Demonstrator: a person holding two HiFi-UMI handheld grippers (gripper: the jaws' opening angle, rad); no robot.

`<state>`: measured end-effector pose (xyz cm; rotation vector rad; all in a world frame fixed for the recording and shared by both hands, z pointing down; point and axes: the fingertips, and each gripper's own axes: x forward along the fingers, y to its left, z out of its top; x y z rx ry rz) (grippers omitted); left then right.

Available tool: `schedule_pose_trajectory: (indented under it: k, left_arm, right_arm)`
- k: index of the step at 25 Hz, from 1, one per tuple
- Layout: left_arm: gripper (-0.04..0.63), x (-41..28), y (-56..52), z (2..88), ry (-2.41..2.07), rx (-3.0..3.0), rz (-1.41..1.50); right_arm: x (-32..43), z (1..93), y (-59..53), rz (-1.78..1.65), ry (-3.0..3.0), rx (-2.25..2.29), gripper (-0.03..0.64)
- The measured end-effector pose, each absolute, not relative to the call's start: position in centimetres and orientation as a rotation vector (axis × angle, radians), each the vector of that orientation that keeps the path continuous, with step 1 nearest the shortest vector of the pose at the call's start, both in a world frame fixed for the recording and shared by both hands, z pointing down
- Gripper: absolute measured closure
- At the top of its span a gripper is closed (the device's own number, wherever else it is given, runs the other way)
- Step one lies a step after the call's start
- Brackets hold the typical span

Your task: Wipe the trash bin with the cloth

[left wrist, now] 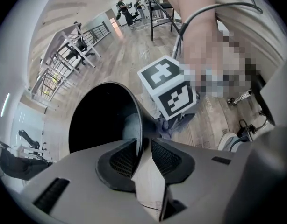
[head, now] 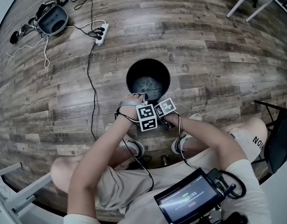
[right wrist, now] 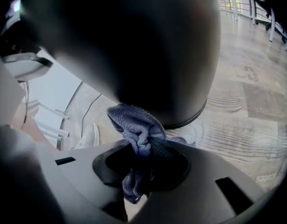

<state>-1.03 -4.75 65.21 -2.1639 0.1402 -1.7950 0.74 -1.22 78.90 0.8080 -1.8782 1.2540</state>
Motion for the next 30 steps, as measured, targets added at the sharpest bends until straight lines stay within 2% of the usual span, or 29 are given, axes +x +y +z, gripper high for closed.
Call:
schedule_pose_trajectory:
  k: [7,16,30]
  left_arm:
    - [0.442,-2.5,-5.6,63.6,-0.001,-2.199,-1.754]
    - [0.442,-6.0,-7.4,64.6,-0.065,-2.029,-1.690]
    - [0.455,-4.7,-7.0,65.5,-0.033,-2.039,-1.704]
  right_arm:
    - [1.8,73.3,0.2,1.202,-1.917,0.707,0.537]
    - [1.1,67.2,0.7,1.188,-2.002,0.680,0.537]
    - [1.5,62.8,-0.7,1.179,-2.082,0.873,0.537]
